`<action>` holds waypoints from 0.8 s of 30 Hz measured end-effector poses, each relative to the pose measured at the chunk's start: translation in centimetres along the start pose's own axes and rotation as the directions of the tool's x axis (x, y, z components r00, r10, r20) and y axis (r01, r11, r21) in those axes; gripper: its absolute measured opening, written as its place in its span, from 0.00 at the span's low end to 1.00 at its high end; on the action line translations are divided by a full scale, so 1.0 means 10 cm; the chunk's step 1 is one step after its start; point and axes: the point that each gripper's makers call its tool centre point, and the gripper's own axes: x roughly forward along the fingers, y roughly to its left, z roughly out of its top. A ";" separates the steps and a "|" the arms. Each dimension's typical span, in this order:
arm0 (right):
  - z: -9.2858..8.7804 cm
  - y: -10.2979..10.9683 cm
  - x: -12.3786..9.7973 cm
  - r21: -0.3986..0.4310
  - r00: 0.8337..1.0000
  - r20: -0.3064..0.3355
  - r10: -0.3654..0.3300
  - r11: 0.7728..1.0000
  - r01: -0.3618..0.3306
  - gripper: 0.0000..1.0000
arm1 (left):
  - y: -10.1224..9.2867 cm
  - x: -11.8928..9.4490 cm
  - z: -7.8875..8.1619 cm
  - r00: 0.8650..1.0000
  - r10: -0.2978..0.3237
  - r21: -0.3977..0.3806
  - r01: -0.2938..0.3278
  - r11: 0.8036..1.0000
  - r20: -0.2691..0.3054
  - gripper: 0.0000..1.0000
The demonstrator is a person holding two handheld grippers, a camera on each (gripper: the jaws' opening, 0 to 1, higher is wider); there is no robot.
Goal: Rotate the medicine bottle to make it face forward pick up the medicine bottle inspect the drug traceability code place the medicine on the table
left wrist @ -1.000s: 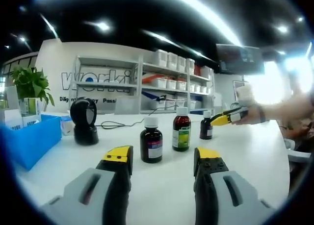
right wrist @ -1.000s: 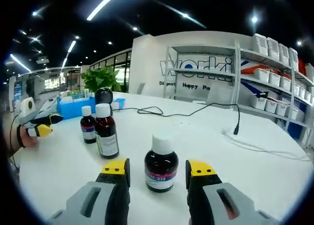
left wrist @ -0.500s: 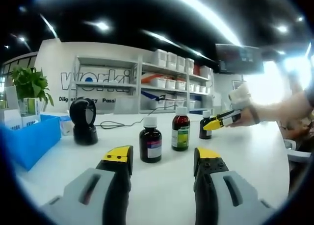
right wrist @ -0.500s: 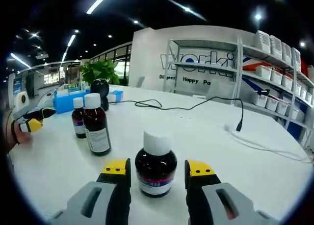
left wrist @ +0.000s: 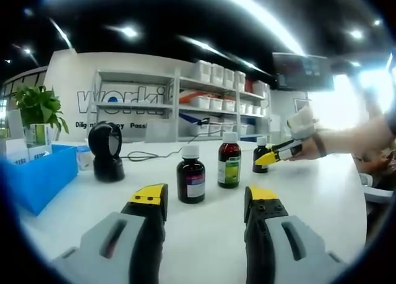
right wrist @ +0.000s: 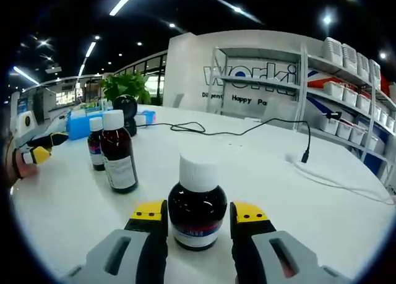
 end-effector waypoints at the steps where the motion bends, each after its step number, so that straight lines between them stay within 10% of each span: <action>1: 0.00 0.00 0.01 0.002 1.000 0.001 0.000 1.000 0.000 0.34 | 0.01 0.00 -0.01 1.000 0.001 0.001 -0.001 1.000 -0.002 0.40; 24: 0.08 0.04 0.00 0.028 0.999 0.042 -0.008 1.000 0.006 0.29 | -0.04 0.01 -0.02 1.000 -0.003 0.006 0.003 1.000 -0.012 0.40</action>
